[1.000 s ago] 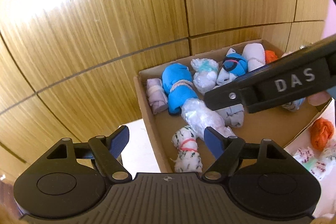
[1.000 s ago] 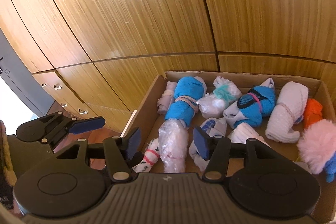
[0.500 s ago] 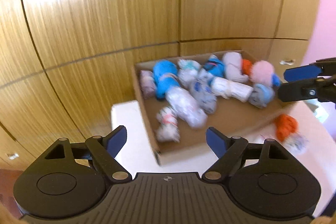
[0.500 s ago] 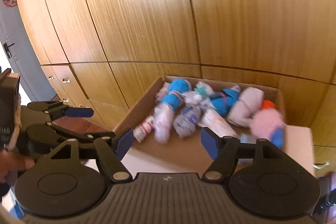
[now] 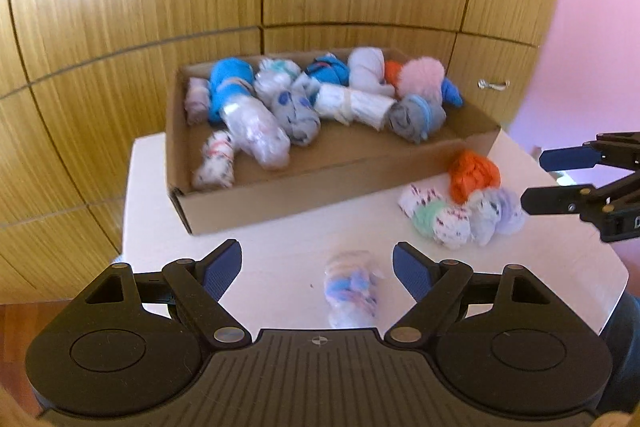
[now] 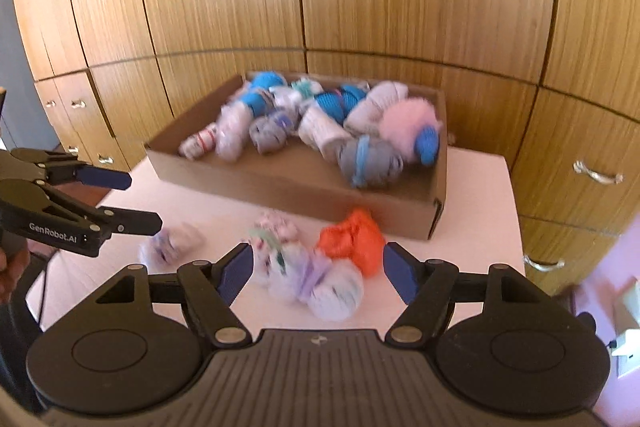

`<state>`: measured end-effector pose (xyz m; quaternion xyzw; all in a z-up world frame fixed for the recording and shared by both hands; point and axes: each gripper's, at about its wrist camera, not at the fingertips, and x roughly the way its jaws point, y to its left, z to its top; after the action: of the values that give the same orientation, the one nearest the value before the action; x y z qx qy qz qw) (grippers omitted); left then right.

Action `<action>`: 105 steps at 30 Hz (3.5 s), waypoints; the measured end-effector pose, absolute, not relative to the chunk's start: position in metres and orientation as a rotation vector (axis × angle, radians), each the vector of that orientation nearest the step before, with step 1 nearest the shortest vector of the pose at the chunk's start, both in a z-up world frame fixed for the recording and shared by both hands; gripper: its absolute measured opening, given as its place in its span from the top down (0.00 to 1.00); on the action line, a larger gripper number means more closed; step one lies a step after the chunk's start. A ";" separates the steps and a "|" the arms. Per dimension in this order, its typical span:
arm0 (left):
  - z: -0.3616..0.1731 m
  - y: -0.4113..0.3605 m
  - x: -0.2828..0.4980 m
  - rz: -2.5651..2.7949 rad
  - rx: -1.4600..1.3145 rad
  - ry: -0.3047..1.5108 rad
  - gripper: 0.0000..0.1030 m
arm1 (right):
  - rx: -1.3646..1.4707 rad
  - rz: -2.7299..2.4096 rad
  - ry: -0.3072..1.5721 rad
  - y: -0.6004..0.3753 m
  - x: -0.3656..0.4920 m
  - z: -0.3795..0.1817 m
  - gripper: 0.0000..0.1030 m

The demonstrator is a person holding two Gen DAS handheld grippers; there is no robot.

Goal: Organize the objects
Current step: 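Withdraw both grippers from the tray toward the remaining bundles on the table, then grasp the clear plastic bundle with the left gripper while the right grasps the lilac-pompom sock, then carry both held bundles into the tray and open both grippers, then withdraw both grippers from the tray back over the table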

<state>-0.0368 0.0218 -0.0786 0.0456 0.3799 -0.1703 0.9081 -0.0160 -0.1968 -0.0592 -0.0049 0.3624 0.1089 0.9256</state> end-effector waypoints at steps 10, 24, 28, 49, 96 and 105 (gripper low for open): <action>-0.098 0.013 -0.038 -0.370 0.106 0.824 0.17 | -0.021 0.206 0.774 -0.199 -0.010 -0.089 0.36; -0.107 0.009 -0.033 -0.446 0.082 0.834 0.57 | 0.001 0.245 0.752 -0.199 -0.021 -0.095 0.69; -0.107 0.011 -0.032 -0.445 0.075 0.837 0.60 | -0.005 0.266 0.733 -0.198 -0.027 -0.089 0.70; -0.032 0.023 0.031 -0.421 0.059 0.743 0.60 | -0.017 0.332 0.627 -0.188 0.027 -0.024 0.70; -0.074 0.002 0.093 -0.337 0.351 0.801 0.37 | -0.149 0.467 0.844 -0.133 0.144 -0.090 0.60; -0.053 0.012 0.082 -0.329 0.298 0.763 0.32 | -0.137 0.440 0.809 -0.140 0.120 -0.070 0.58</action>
<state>0.0820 0.0123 -0.0535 0.1441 0.3694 -0.1594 0.9041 0.1199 -0.1397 -0.0701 -0.0659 0.3902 0.2122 0.8935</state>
